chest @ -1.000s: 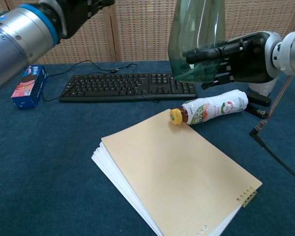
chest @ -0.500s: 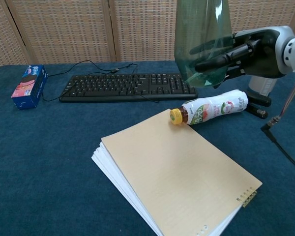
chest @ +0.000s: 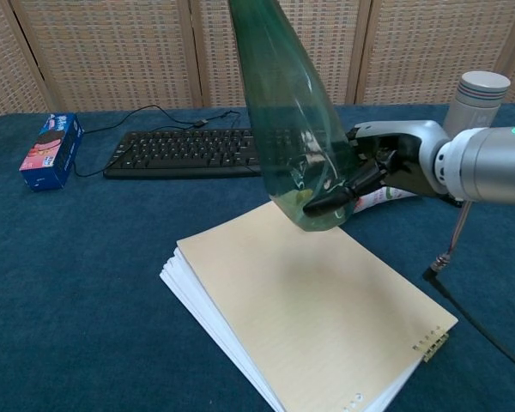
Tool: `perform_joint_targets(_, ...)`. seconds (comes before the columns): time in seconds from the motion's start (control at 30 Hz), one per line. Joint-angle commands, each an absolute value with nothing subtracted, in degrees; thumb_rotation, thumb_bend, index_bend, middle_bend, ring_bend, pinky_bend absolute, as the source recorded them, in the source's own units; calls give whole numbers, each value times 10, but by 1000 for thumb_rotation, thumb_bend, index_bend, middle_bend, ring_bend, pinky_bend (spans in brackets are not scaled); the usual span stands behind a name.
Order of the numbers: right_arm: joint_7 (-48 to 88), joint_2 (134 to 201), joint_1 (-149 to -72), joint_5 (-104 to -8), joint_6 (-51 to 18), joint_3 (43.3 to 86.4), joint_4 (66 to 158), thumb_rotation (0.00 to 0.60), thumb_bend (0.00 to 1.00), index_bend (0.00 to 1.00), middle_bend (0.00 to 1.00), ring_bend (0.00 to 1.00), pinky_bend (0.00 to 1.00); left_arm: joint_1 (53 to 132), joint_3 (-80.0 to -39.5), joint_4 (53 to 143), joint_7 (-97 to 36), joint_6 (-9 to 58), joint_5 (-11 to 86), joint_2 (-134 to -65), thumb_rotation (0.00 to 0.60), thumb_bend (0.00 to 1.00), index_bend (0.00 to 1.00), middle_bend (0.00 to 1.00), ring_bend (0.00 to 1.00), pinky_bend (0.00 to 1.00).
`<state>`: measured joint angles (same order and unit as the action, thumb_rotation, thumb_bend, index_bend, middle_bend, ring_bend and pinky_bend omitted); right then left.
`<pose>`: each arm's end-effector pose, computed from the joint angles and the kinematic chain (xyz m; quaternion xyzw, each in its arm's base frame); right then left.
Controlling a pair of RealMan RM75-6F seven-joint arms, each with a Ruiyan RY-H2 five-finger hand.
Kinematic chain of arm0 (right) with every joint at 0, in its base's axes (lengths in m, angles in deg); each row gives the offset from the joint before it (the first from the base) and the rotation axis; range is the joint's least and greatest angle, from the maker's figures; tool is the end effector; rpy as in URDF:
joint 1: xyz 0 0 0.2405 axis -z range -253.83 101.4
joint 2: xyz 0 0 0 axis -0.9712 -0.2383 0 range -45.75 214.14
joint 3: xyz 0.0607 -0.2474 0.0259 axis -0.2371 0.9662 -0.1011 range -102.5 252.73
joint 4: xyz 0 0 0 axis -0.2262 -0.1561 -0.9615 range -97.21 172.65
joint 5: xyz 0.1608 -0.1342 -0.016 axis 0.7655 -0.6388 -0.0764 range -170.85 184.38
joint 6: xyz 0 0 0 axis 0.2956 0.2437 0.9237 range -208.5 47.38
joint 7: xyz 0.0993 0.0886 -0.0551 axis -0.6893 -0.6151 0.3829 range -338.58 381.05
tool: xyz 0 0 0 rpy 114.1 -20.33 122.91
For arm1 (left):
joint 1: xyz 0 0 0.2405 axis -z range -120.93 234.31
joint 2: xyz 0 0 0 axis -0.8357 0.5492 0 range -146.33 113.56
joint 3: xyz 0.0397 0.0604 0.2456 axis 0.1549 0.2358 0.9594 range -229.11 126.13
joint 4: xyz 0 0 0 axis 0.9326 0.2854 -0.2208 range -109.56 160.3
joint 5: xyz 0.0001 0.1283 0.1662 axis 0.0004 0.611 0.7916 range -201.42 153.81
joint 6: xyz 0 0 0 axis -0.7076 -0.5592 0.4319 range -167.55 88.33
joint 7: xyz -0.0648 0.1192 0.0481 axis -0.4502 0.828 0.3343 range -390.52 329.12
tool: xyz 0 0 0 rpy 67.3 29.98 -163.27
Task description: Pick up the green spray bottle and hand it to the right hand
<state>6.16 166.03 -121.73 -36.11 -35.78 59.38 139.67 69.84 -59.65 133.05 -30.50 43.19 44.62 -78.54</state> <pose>-0.1026 -0.3234 -0.0092 0.5119 -0.7280 0.4202 0.1773 -0.2629 0.2304 0.1638 -0.4919 -0.4780 -0.4549 0.5679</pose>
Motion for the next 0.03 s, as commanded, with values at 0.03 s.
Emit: perform_joint_targets(0.03,68,1669,-1221,-356,-355,593,1393,600,795,587,629,696,575,697,-597,1331,-307,429,449,-784,600,0,0,0,0,0)
